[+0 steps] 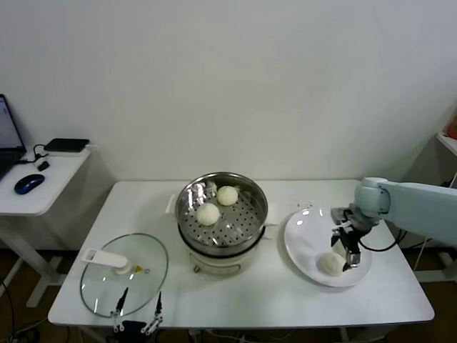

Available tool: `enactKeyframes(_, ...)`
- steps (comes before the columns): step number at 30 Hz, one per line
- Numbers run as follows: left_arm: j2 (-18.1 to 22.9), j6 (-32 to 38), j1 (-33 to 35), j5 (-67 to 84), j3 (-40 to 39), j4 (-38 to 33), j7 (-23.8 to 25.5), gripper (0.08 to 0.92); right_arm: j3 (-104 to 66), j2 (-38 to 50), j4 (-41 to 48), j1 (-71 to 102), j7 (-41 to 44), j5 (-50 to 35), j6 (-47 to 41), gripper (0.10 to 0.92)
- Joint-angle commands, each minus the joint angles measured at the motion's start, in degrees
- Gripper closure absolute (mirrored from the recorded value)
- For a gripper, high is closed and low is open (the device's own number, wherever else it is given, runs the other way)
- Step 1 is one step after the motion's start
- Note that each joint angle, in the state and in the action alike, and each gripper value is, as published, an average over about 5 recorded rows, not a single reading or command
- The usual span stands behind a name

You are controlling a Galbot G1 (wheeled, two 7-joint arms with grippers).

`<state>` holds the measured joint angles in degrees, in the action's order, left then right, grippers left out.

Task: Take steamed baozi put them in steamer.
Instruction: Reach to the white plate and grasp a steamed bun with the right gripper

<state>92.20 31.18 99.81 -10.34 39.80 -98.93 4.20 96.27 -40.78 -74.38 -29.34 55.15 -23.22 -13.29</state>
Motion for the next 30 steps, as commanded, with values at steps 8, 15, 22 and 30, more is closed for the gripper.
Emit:
enactKeyframes(8, 2.8, 0.0, -0.2, -0.1, 0.0, 0.3, 0.0, 0.177, -3.9, -1.0, 2.4, 5.2, -0.3, 1.8, -0.2, 0.206)
enactKeyframes(15, 2.8, 0.0, -0.2, -0.1, 0.1, 0.1, 0.0, 0.177, -3.9, -1.5, 2.8, 4.8, 0.1, 2.1, -0.1, 0.301)
enactKeyframes(22, 2.8, 0.1, -0.1, -0.2, 0.0, 0.1, 0.0, 0.177, -4.0, -1.4, 2.6, 4.1, 0.3, 2.6, 0.0, 0.409)
enactKeyframes(30, 2.8, 0.1, 0.1, -0.3, -0.1, -0.1, 0.0, 0.177, 2.6, -2.6, 0.2, -8.5, 2.6, -0.2, 4.3, 0.461)
